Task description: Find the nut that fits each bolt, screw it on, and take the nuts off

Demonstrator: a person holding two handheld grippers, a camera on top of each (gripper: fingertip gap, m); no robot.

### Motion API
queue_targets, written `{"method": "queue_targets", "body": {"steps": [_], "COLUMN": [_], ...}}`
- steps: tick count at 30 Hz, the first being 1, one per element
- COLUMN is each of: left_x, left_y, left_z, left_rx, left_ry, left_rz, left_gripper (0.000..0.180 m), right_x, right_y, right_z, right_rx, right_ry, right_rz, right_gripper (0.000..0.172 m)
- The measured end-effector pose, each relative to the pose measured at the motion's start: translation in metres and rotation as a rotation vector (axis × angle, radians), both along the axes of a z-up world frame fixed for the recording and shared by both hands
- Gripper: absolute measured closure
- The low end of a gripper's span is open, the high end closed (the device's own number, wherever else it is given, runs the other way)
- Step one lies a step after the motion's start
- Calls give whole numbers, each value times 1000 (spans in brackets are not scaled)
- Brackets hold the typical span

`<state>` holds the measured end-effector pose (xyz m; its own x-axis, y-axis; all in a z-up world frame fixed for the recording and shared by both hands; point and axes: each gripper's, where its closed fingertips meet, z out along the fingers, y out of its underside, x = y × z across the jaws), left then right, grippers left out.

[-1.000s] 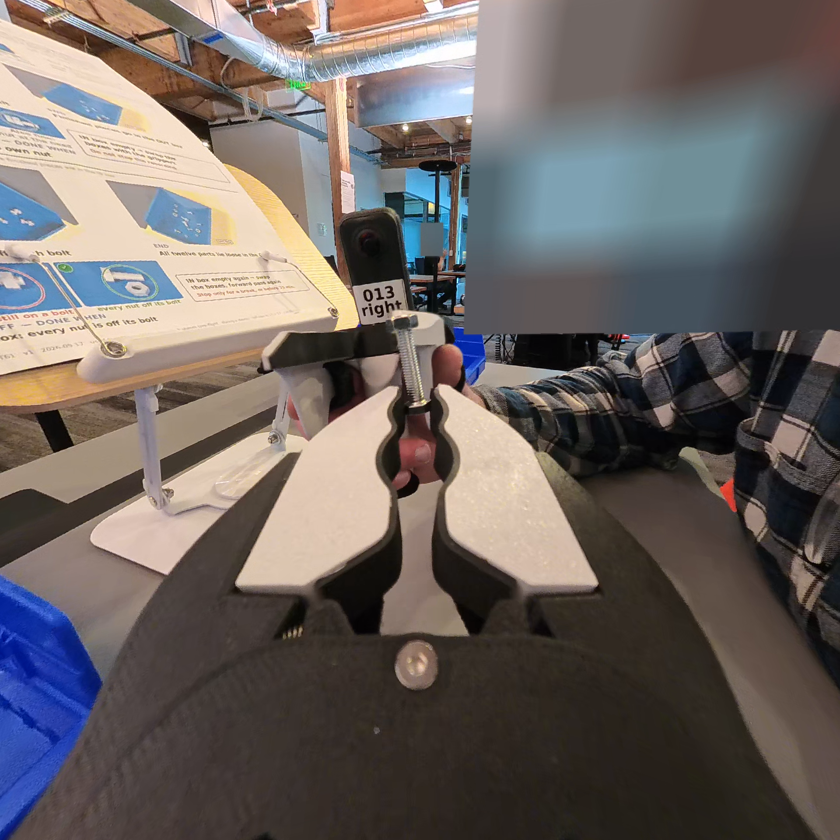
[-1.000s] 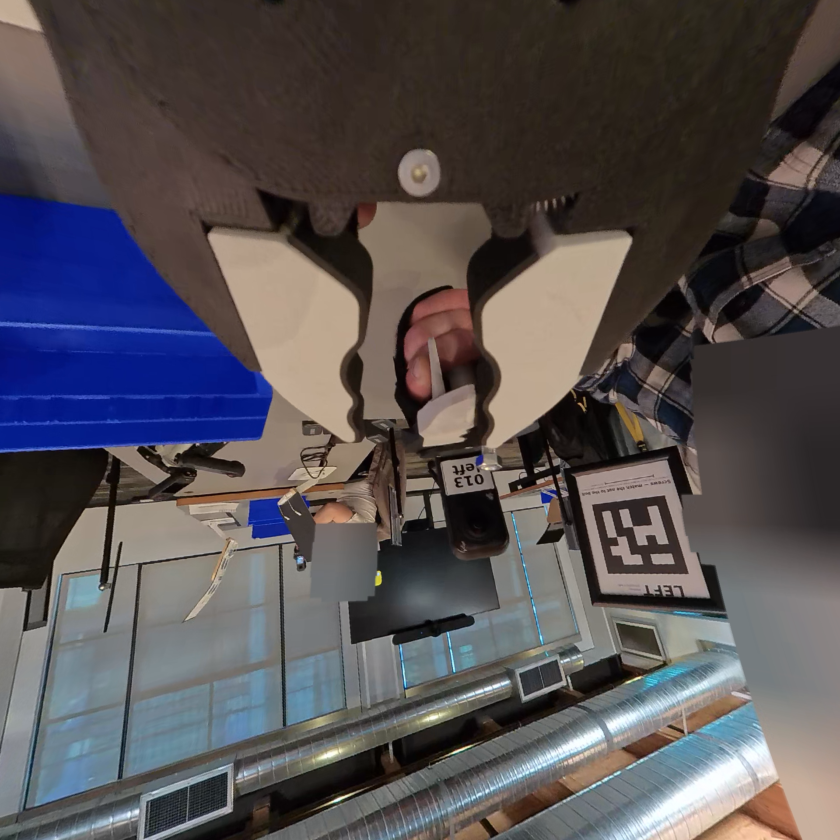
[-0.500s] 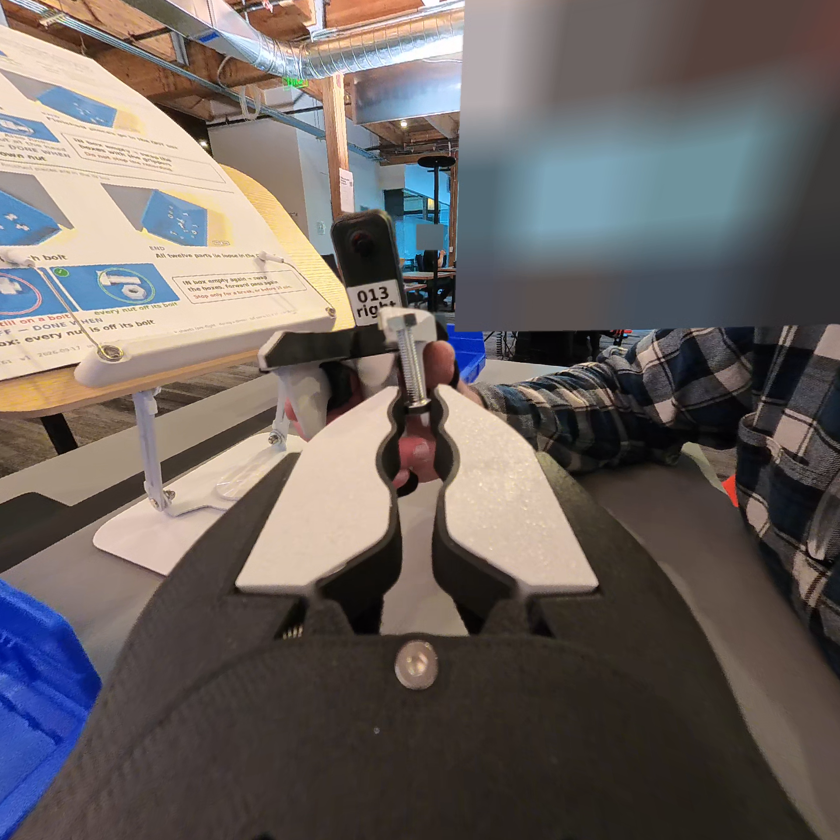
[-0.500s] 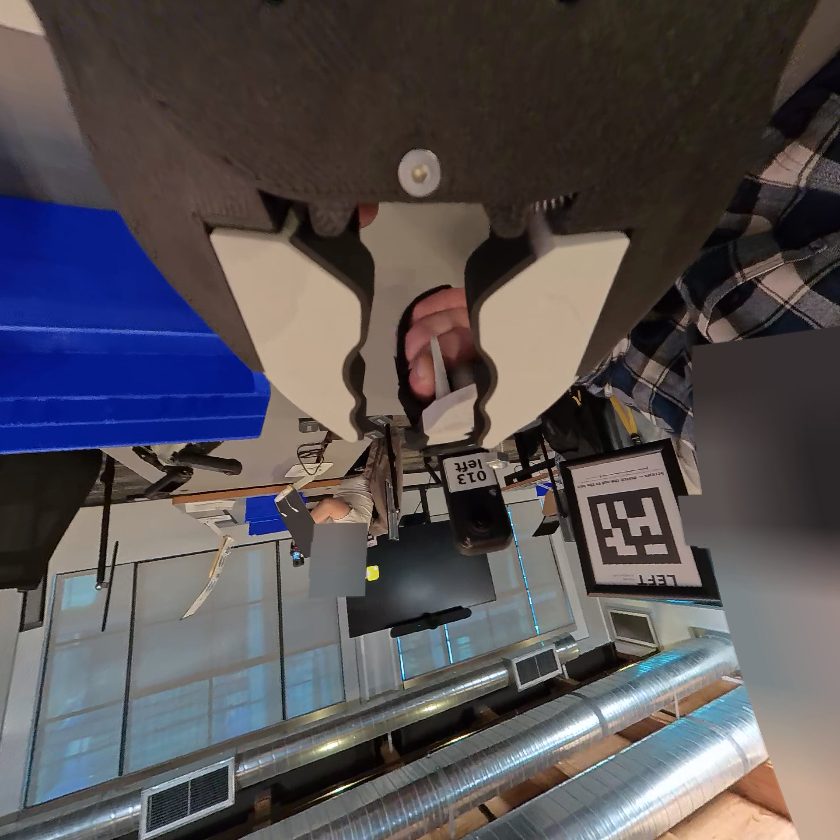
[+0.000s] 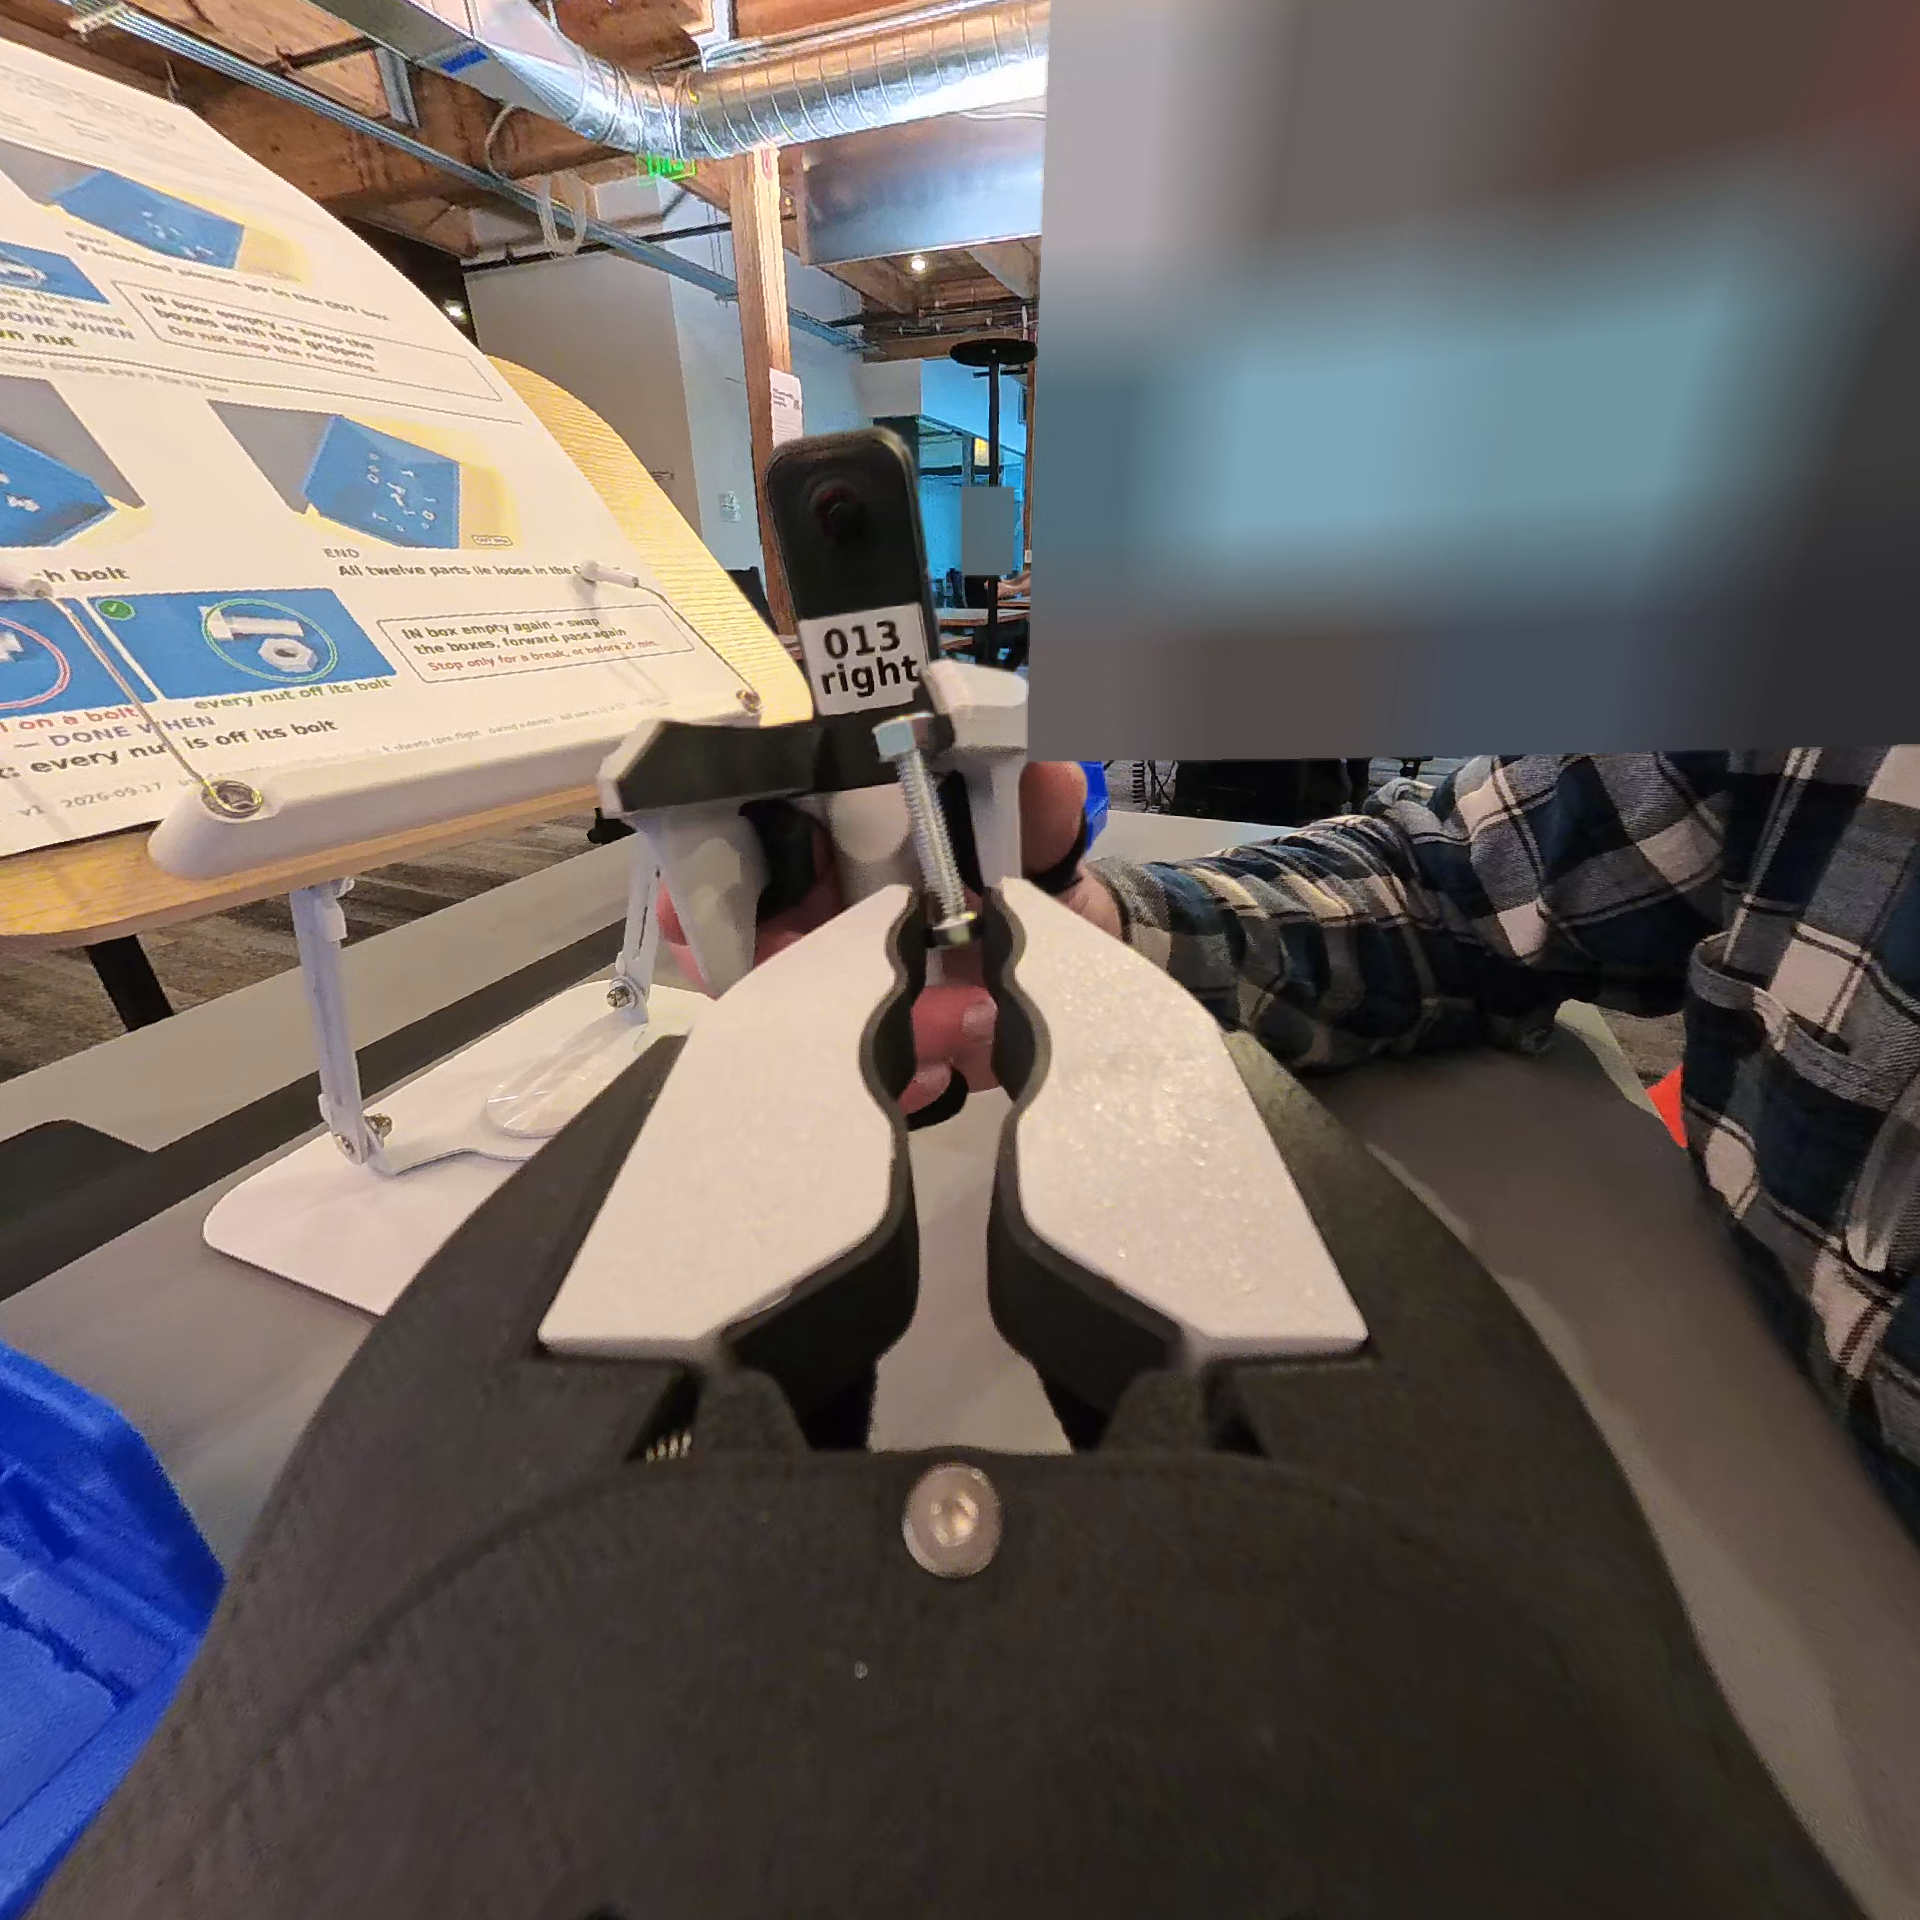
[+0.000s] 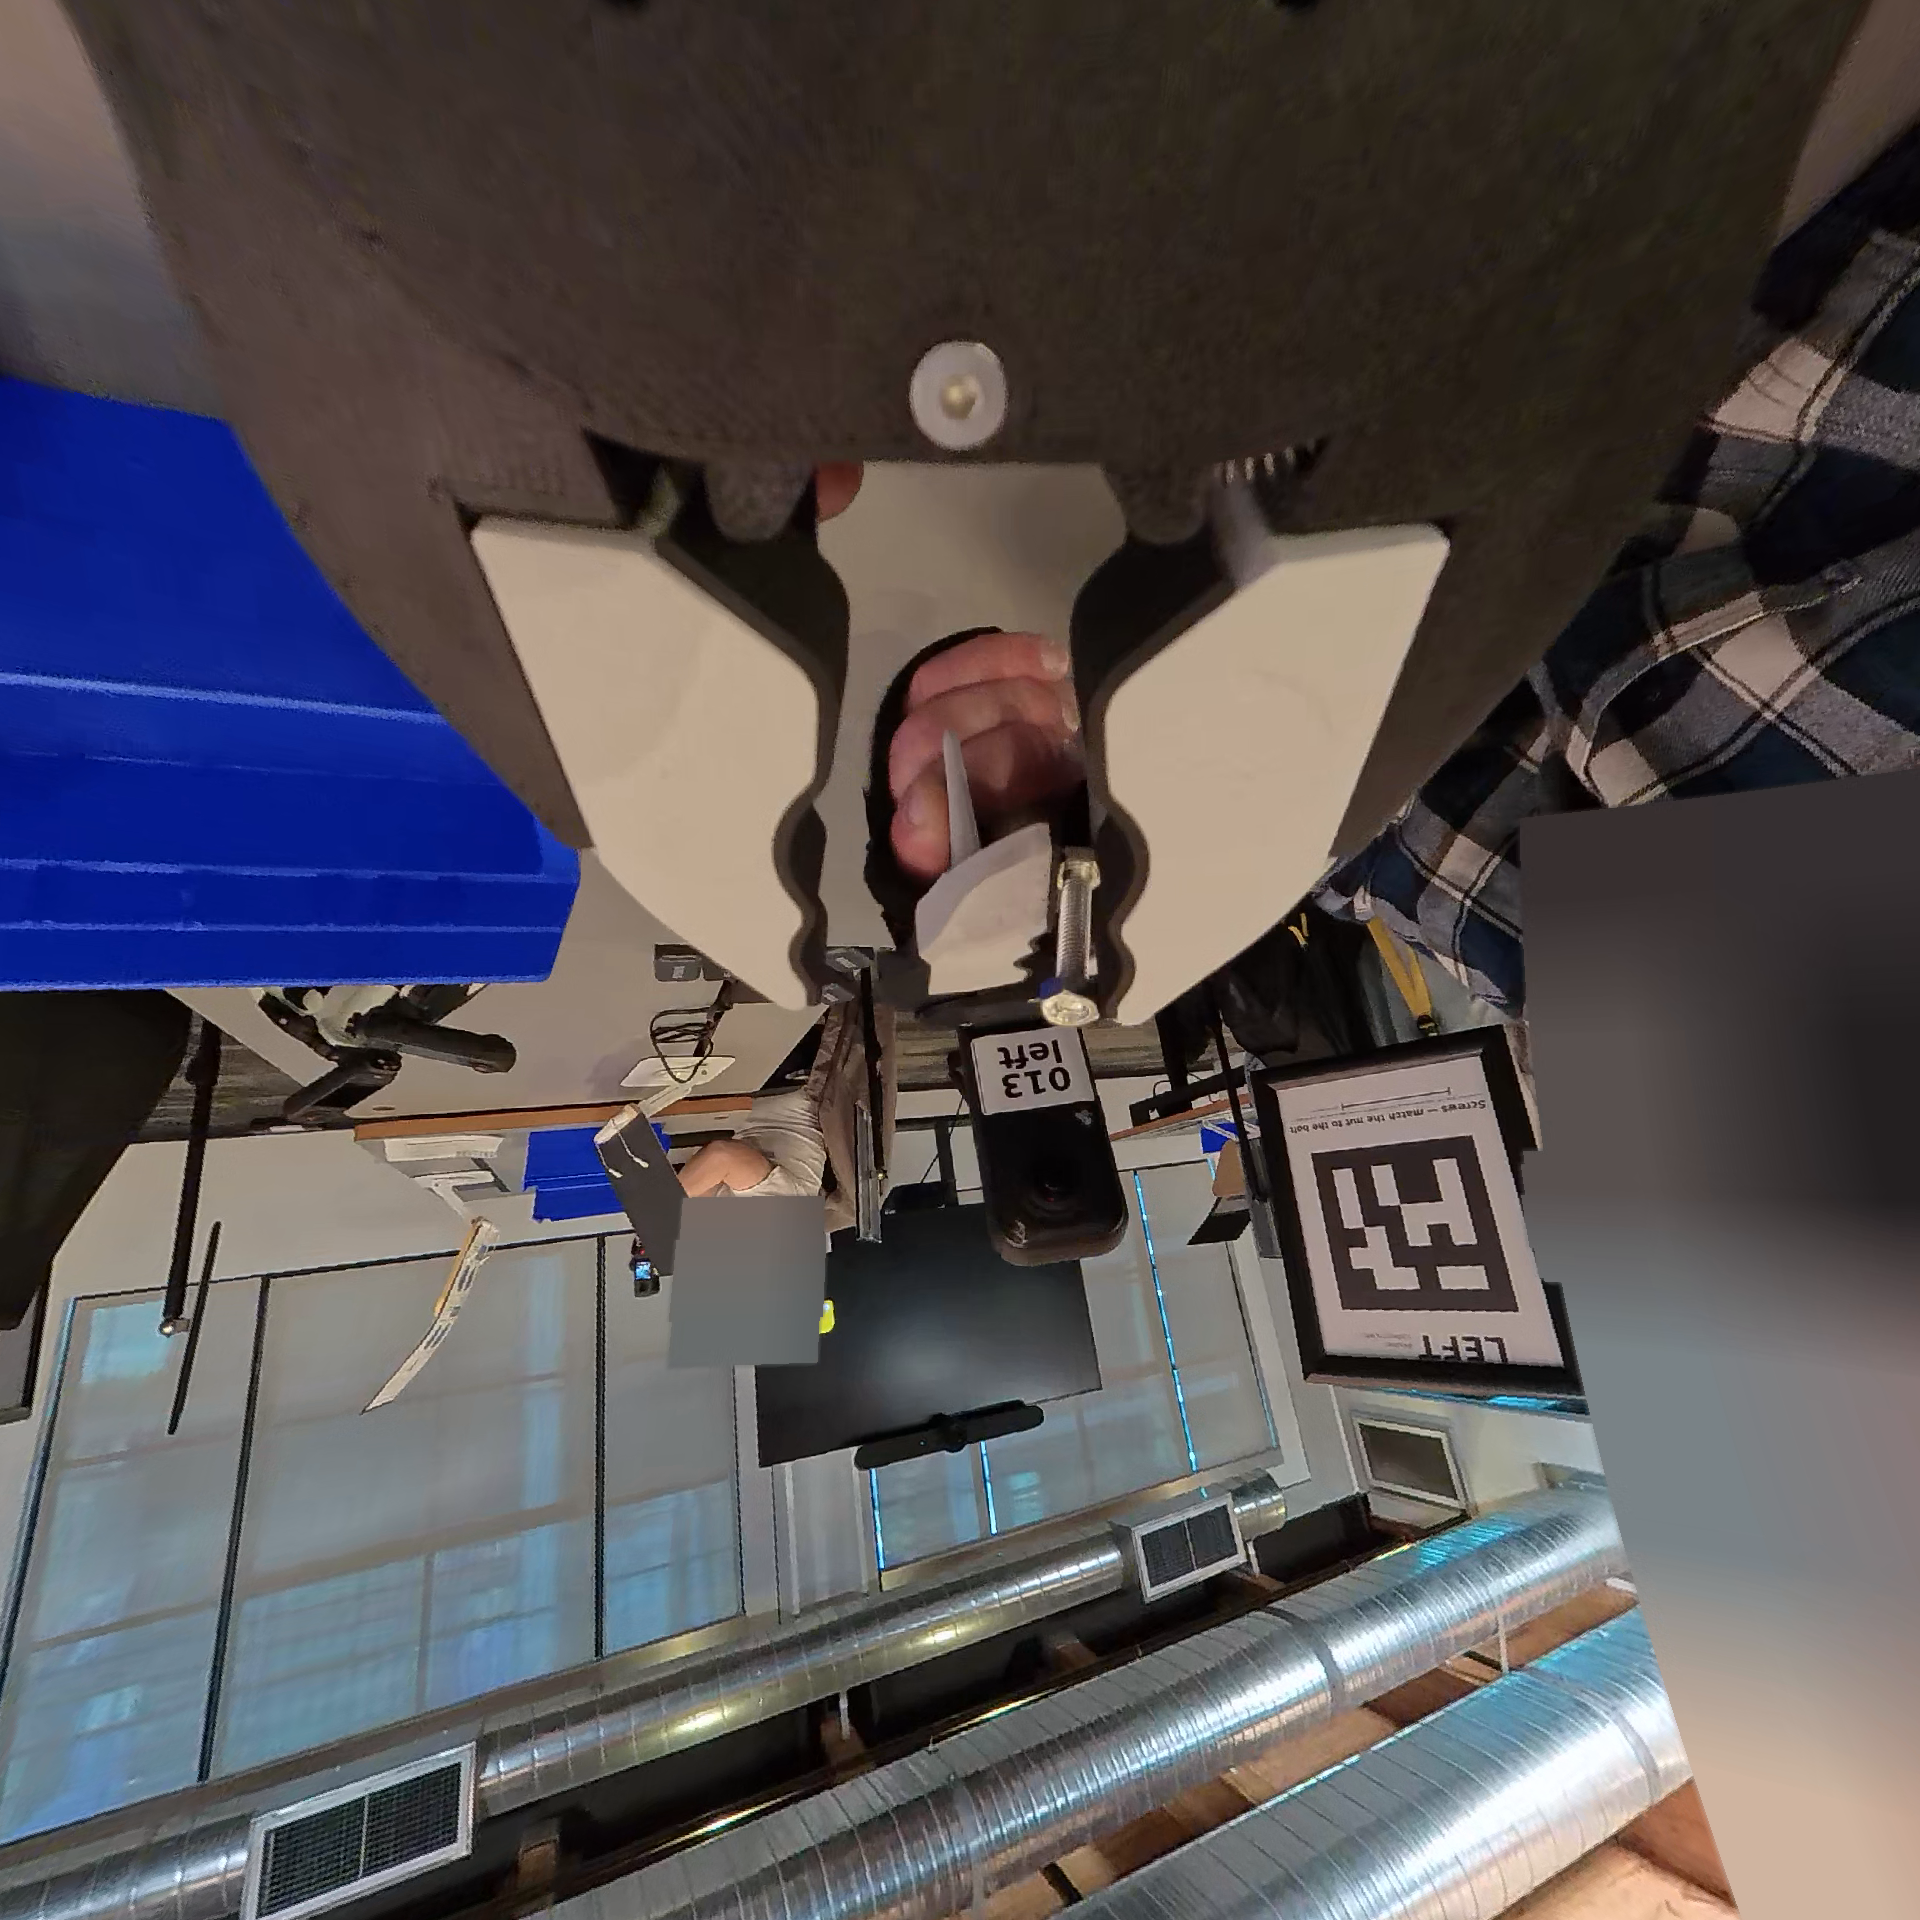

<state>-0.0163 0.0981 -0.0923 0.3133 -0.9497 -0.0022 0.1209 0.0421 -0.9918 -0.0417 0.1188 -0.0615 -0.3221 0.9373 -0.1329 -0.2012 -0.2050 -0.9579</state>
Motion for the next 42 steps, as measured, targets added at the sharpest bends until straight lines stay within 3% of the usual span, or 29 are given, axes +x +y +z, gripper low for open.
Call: {"method": "queue_targets", "body": {"steps": [13, 19, 24, 32, 42], "left_x": [-4, -13, -24, -41, -40], "left_y": [6, 25, 43, 57, 61], "left_z": [-1, -27, -48, -51, -62], "left_rx": [7, 151, 305, 427, 481], "left_ry": [21, 365, 662, 828, 947], "left_rz": [38, 252, 457, 654, 698], "left_gripper": [171, 170, 170, 170, 170], "right_x": [4, 6, 3, -3, -10], "right_y": [-2, 3, 14, 21, 24], "right_z": [3, -6, -31, -59, -72], "right_rx": [45, 149, 155, 83, 1], "right_ry": [-9, -157, -369, -506, -528], "right_rz": [2, -62, -124, -183, -212], "right_gripper": [127, 135, 139, 140, 149]}}
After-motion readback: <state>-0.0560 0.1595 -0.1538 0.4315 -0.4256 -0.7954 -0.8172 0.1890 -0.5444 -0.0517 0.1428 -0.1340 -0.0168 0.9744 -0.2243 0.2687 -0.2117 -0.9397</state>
